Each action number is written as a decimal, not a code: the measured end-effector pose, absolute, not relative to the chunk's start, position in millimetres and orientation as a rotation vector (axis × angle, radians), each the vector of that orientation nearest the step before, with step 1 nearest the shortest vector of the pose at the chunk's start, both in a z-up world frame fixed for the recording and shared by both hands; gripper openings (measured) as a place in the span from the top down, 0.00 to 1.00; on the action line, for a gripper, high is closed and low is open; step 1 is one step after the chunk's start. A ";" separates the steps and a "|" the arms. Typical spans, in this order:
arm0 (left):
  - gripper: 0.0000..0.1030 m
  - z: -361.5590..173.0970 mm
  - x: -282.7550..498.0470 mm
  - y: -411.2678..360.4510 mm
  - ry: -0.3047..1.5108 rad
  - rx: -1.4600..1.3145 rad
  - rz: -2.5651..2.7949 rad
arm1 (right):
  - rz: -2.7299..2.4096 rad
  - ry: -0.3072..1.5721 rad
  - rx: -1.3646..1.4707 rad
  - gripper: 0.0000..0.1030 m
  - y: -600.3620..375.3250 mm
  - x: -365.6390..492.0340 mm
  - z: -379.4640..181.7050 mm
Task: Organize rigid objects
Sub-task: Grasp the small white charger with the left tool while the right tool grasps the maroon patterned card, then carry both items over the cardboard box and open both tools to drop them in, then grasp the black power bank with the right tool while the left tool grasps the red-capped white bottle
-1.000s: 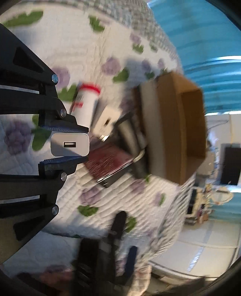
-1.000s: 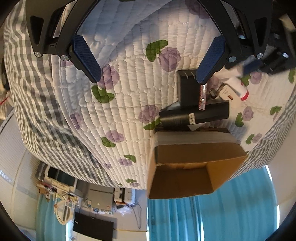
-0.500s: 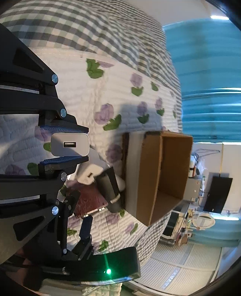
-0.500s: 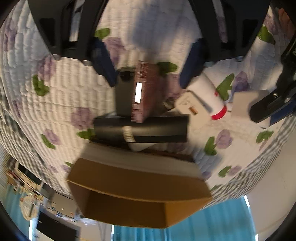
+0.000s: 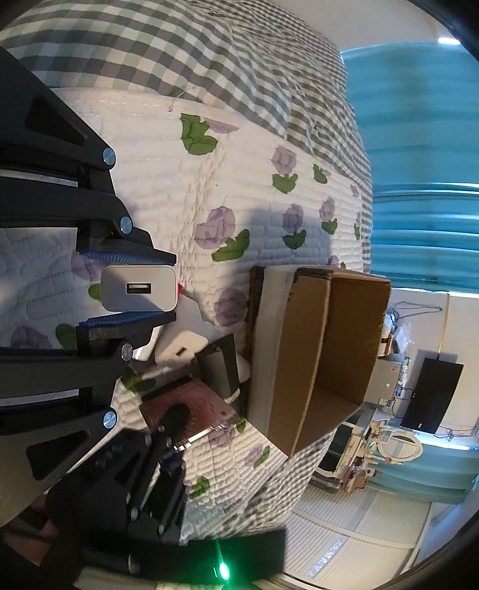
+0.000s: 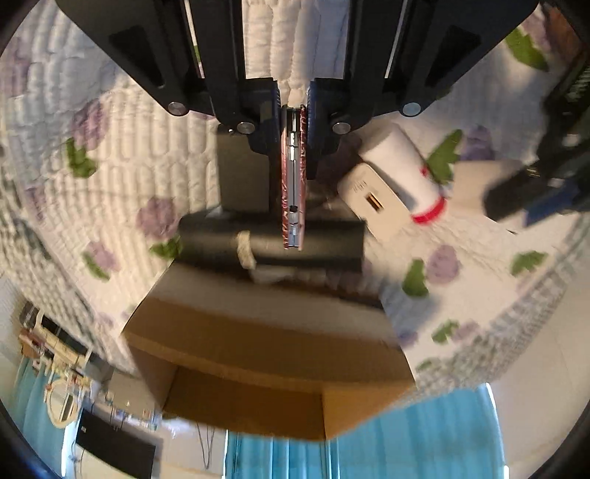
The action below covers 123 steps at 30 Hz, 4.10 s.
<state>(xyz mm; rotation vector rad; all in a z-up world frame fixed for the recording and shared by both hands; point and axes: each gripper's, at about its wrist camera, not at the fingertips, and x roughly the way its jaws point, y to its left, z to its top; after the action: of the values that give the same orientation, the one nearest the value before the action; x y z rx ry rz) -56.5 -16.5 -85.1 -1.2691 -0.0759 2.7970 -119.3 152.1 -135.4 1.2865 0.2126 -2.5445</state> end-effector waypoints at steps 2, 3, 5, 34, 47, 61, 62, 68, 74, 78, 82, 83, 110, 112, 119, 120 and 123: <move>0.78 -75.0 -57.1 -12.1 -0.078 -1.264 2.794 | -2.549 0.185 1.238 0.91 156.0 -115.6 -116.2; 0.78 -69.6 -58.4 -10.0 -0.074 -1.256 2.791 | -2.545 0.168 1.218 0.91 159.6 -114.1 -106.4; 0.78 -54.3 -59.8 -3.2 -0.045 -1.230 2.794 | -2.567 0.182 1.164 0.91 165.7 -111.2 -82.8; 0.77 -58.9 -263.6 47.8 0.171 -1.221 2.774 | -2.597 0.116 1.085 0.91 204.4 -266.0 -39.6; 0.33 -27.7 -255.0 34.1 0.171 -1.112 2.856 | -2.599 0.138 1.122 0.91 195.1 -286.2 -48.5; 0.04 18.8 -164.2 11.4 0.230 -0.974 2.942 | -2.717 0.120 0.990 0.30 211.3 -229.7 5.7; 0.01 18.5 -155.4 9.6 0.224 -0.986 2.943 | -2.721 0.141 0.990 0.29 212.8 -218.7 10.7; 0.00 -1.9 -115.3 5.6 0.162 -1.052 2.928 | -2.705 0.164 1.032 0.27 220.3 -168.0 5.9; 0.00 -53.3 -100.1 1.8 0.075 -1.191 2.896 | -2.664 0.170 1.149 0.27 216.9 -138.7 -46.9; 0.00 -90.0 -91.6 -3.2 0.041 -1.293 2.864 | -2.622 0.203 1.243 0.27 207.4 -137.3 -94.7; 0.00 -107.8 -88.9 -0.6 0.098 -1.334 2.827 | -2.570 0.234 1.315 0.27 198.3 -141.7 -131.3; 0.00 -110.1 -87.6 -0.2 0.105 -1.336 2.813 | -2.550 0.239 1.340 0.27 194.5 -143.1 -139.2; 0.00 -153.9 -96.0 26.2 0.285 -1.521 2.577 | -2.474 0.086 1.378 0.63 208.3 -141.0 -154.9; 0.00 -155.7 -101.7 28.0 0.305 -1.534 2.576 | -2.469 0.074 1.381 0.63 207.6 -142.1 -154.0; 0.04 -167.0 -118.2 31.5 0.338 -1.587 2.566 | -2.451 0.041 1.385 0.63 209.2 -140.3 -154.3; 0.12 -167.9 -116.8 32.7 0.345 -1.582 2.557 | -2.451 0.041 1.384 0.63 209.1 -140.0 -154.3; 0.20 -165.1 -109.7 38.1 0.377 -1.540 2.545 | -2.449 0.037 1.379 0.63 209.4 -138.7 -153.2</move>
<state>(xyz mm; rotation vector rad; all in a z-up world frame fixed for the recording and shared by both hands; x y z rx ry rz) -109.7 38.1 -165.1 -1.5401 0.3771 2.5454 -138.7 209.4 -153.2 1.3792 0.0365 -2.4487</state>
